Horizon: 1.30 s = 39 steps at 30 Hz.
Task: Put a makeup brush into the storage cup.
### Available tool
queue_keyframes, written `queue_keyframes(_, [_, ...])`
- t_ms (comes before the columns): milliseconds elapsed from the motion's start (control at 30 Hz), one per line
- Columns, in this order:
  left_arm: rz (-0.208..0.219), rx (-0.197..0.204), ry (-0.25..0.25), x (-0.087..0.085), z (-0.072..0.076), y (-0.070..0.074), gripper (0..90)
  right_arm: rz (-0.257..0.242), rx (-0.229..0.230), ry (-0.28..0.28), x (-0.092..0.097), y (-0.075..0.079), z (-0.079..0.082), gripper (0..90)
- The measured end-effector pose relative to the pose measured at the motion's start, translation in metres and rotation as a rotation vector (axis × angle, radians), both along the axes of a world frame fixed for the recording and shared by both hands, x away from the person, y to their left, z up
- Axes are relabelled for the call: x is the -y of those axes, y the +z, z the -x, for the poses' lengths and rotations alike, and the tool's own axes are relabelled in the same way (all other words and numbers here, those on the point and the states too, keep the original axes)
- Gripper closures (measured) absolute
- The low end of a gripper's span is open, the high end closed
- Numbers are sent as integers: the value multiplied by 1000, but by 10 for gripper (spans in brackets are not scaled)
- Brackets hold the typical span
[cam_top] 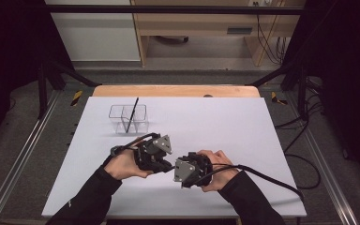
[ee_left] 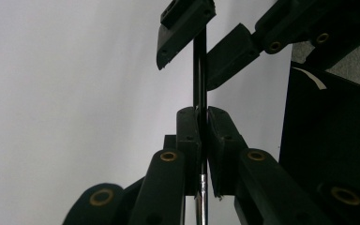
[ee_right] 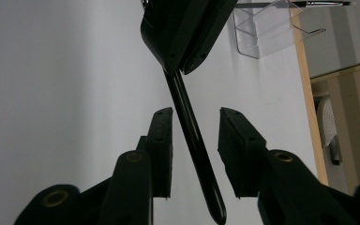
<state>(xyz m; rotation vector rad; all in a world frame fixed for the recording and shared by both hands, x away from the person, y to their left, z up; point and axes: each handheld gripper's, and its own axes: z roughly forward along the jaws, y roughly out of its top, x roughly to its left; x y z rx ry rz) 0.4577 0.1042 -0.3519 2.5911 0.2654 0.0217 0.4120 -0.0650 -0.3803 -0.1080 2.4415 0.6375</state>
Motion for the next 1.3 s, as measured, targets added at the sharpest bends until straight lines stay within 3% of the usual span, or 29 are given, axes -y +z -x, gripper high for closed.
queue_keyframes(133, [1, -6, 3, 0, -1, 0, 835, 2, -1, 12, 0, 1, 0, 742])
queue_keyframes(500, [15, -11, -3, -2, -1, 0, 832, 22, -25, 36, 0, 1, -1, 795])
queue_keyframes(800, [32, 12, 0, -6, -2, 3, 808, 18, -58, 53, -1, -1, -1, 842])
queue_keyframes(967, [49, 50, 17, -11, -2, 4, 673, 7, -74, 37, 0, -1, -3, 842])
queue_keyframes(1000, [62, 76, 34, -15, -3, 6, 635, 4, -79, 29, 2, 0, -4, 842])
queue_keyframes(1167, [101, 108, 67, -25, -3, 8, 483, -6, -97, 4, 4, 1, -6, 842])
queue_keyframes(1300, [137, 136, 126, -39, -6, 9, 364, -16, -116, -27, 7, 1, -11, 842])
